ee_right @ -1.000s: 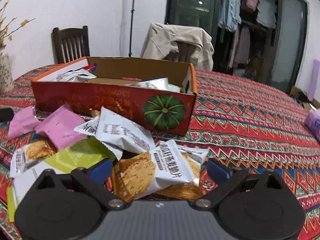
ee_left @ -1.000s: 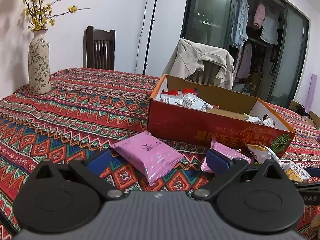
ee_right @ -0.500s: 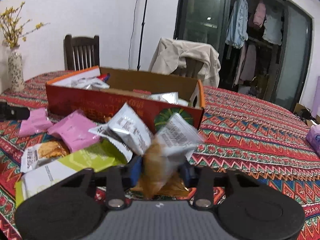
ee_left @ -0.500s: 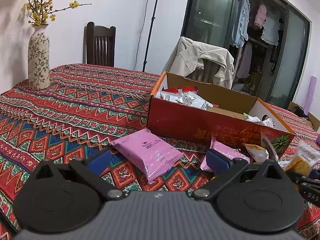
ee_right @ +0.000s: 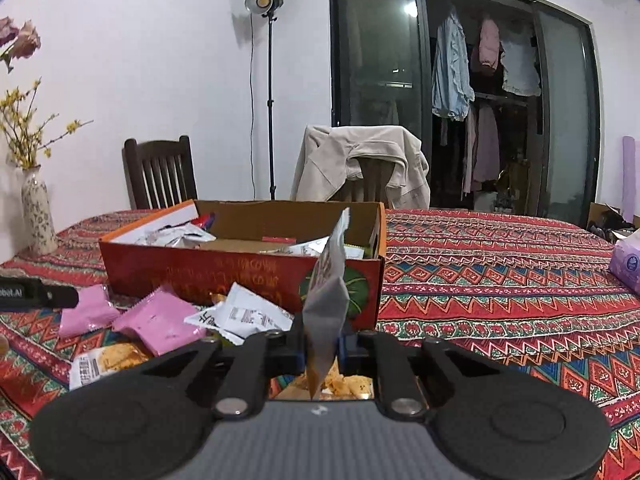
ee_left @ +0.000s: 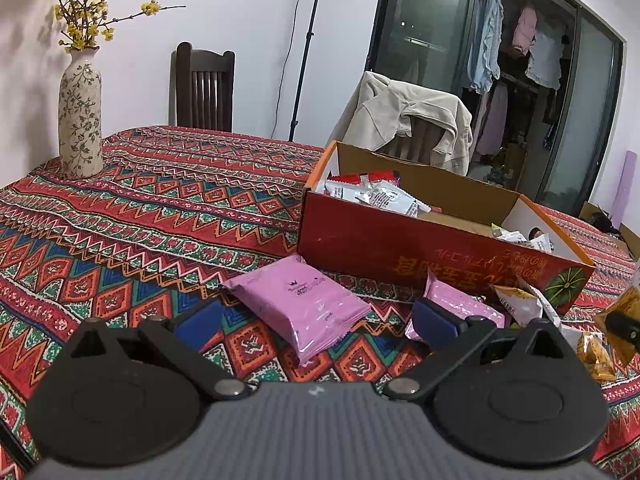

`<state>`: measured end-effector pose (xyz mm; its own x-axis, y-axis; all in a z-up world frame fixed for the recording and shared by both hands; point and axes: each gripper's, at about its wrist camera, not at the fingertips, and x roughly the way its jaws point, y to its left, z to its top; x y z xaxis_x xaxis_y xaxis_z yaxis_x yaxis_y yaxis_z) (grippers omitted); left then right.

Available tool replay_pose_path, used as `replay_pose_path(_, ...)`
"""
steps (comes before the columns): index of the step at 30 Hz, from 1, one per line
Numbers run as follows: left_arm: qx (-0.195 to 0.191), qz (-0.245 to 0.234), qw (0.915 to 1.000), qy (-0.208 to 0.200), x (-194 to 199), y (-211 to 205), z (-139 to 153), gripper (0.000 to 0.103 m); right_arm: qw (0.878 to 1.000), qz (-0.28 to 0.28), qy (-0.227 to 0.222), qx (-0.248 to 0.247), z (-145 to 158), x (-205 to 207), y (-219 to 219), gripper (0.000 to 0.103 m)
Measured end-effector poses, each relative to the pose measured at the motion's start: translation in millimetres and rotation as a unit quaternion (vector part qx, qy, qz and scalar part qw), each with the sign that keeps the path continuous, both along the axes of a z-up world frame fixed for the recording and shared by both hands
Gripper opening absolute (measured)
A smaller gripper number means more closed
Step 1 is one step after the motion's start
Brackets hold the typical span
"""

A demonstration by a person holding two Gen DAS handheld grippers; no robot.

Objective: Organize snacks
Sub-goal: 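Grasp a white cracker packet with the left gripper while the right gripper holds its packet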

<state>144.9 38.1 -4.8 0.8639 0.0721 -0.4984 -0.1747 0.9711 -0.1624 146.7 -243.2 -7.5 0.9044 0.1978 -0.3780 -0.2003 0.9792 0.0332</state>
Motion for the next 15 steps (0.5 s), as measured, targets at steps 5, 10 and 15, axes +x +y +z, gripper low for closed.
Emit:
replay_pose_path(5, 0.009, -0.019, 0.9997, 0.008, 2, -7, -1, 0.103, 1.0, -0.002, -0.002, 0.009, 1, 0, -4, 0.014)
replay_pose_path(10, 0.038, -0.064, 0.9971, 0.018, 0, -28, 1, 0.103, 1.0, -0.002, -0.002, 0.016, 1, 0, -7, 0.014)
replay_pose_path(15, 0.025, -0.108, 0.9922, 0.057, 3, -45, -3, 0.103, 1.0, 0.008, -0.002, 0.019, 1, -2, -7, 0.014)
